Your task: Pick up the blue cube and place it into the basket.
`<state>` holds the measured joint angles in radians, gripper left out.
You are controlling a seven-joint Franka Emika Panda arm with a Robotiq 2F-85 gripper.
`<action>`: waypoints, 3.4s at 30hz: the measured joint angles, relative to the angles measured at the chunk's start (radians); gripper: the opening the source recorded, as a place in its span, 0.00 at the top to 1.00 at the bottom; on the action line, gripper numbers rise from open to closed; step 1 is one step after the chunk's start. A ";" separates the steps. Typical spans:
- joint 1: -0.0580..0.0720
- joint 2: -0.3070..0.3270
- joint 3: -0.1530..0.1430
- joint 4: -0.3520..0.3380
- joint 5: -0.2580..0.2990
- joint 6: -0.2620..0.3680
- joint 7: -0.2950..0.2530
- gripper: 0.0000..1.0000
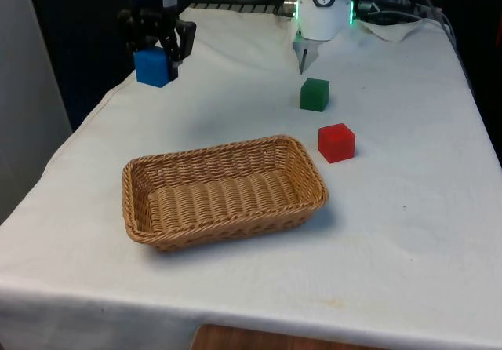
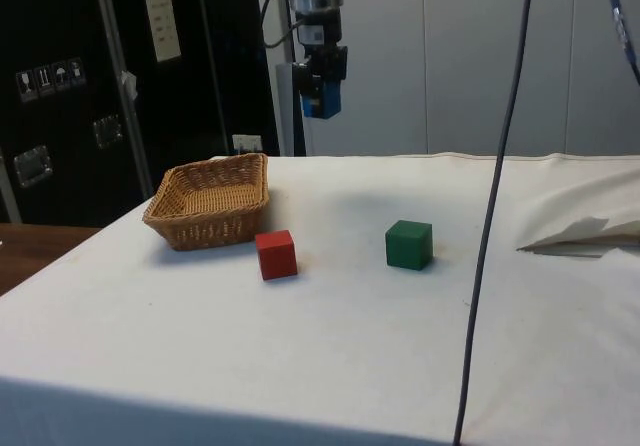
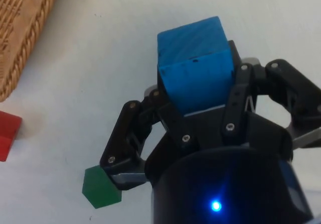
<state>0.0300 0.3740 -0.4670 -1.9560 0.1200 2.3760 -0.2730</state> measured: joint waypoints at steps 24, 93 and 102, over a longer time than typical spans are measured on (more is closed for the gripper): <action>0.000 0.108 0.028 0.162 0.011 -0.051 -0.068 0.99; 0.001 0.327 0.139 0.456 0.091 -0.088 -0.319 0.99; 0.003 0.374 0.160 0.518 0.091 -0.107 -0.319 0.99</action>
<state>0.0330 0.7480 -0.3070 -1.4380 0.2110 2.2690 -0.5920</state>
